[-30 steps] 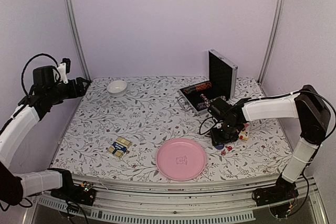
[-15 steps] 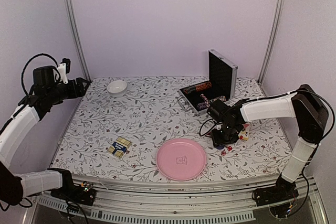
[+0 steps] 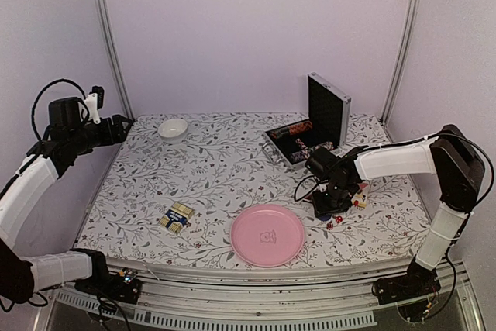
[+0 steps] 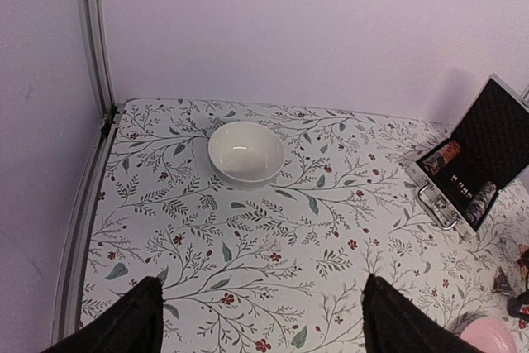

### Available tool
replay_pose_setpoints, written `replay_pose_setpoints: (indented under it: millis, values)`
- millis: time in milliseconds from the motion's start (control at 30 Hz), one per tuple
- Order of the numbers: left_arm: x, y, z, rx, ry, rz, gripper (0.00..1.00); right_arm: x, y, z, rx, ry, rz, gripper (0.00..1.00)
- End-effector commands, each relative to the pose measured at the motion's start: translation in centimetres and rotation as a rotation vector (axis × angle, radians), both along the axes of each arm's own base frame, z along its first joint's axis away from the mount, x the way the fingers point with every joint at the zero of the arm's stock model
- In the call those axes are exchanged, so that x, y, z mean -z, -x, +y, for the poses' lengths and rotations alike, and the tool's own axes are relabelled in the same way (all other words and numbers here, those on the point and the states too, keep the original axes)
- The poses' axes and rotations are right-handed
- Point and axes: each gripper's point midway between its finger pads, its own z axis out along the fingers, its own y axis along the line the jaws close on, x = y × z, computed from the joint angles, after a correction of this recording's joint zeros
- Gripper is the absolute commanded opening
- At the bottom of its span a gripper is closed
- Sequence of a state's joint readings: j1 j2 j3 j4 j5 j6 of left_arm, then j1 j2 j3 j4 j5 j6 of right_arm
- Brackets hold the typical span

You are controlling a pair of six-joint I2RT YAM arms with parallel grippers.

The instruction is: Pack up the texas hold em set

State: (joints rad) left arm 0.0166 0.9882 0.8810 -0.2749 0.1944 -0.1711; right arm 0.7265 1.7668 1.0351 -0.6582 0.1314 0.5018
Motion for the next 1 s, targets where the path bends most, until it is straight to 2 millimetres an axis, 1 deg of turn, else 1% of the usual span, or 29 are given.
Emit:
replay_pose_setpoints:
  millis: [0,233,333,400,433,500,633,767,900,967]
  values:
    - [-1.0,0.1,0.3,-0.002,-0.006,-0.024,0.83,-0.1,0.1,0.2,0.006,0.007,0.006,0.48]
    - [-0.8,0.1,0.3,-0.002,-0.007,-0.020,0.83,-3.1,-2.0,1.6,-0.011,-0.029,-0.064,0.48]
    - [-0.8,0.1,0.3,-0.003,-0.007,-0.021,0.83,-4.0,-2.9,2.5,-0.020,-0.048,-0.088,0.48]
    - [-0.8,0.1,0.3,-0.003,-0.008,-0.020,0.83,-4.2,-3.4,2.7,-0.027,-0.051,-0.093,0.48]
    - [-0.8,0.1,0.3,-0.001,-0.006,-0.021,0.83,-4.9,-4.2,3.2,-0.028,-0.062,-0.112,0.48]
    - [-0.7,0.0,0.3,-0.001,-0.006,-0.018,0.83,-5.6,-5.7,3.4,-0.024,-0.066,-0.141,0.48]
    - [-0.7,0.0,0.2,0.000,-0.005,-0.017,0.83,-6.2,-9.0,3.7,-0.036,-0.060,-0.192,0.48]
    - [-0.6,0.0,0.2,0.002,-0.004,-0.016,0.83,-6.9,-13.5,3.3,-0.045,-0.048,-0.255,0.48]
    - [-0.6,0.0,0.3,0.000,-0.007,-0.015,0.83,-8.0,-18.4,3.1,-0.041,-0.077,-0.323,0.47]
    - [-0.5,0.0,0.3,-0.001,-0.007,-0.013,0.83,-8.2,-20.5,3.2,-0.049,-0.084,-0.344,0.47]
